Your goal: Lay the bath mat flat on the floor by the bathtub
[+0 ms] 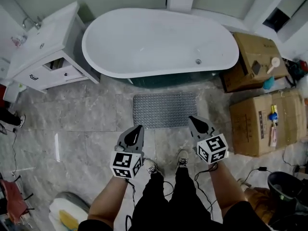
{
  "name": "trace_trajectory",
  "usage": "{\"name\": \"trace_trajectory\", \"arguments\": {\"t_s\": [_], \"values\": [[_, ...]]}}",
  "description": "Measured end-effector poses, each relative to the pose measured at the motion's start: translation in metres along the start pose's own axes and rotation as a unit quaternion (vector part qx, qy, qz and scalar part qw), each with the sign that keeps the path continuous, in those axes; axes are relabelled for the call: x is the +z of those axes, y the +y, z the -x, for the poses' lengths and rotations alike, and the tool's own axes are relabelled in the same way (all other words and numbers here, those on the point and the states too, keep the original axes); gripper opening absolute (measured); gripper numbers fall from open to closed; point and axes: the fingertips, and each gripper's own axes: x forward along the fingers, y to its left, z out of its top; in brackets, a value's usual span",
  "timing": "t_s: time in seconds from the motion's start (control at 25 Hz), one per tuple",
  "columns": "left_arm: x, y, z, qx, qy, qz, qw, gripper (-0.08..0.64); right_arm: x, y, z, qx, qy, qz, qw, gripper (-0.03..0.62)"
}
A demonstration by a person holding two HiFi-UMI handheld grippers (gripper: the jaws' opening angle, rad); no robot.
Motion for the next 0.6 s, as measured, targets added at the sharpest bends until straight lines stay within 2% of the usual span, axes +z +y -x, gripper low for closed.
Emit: {"name": "trace_trajectory", "arguments": {"t_s": [0.32, 0.6], "values": [[0.068, -0.025, 0.073, -0.009, -0.033, 0.009, 0.9994, 0.017, 0.079, 0.046, 0.061, 0.0, -0.037, -0.004, 0.999, 0.017], [0.085, -0.046, 0.121, -0.036, -0.054, -0.002, 0.9979, 0.017, 0.115, 0.076, 0.107, -0.02, -0.078, 0.0, 0.997, 0.017]]}}
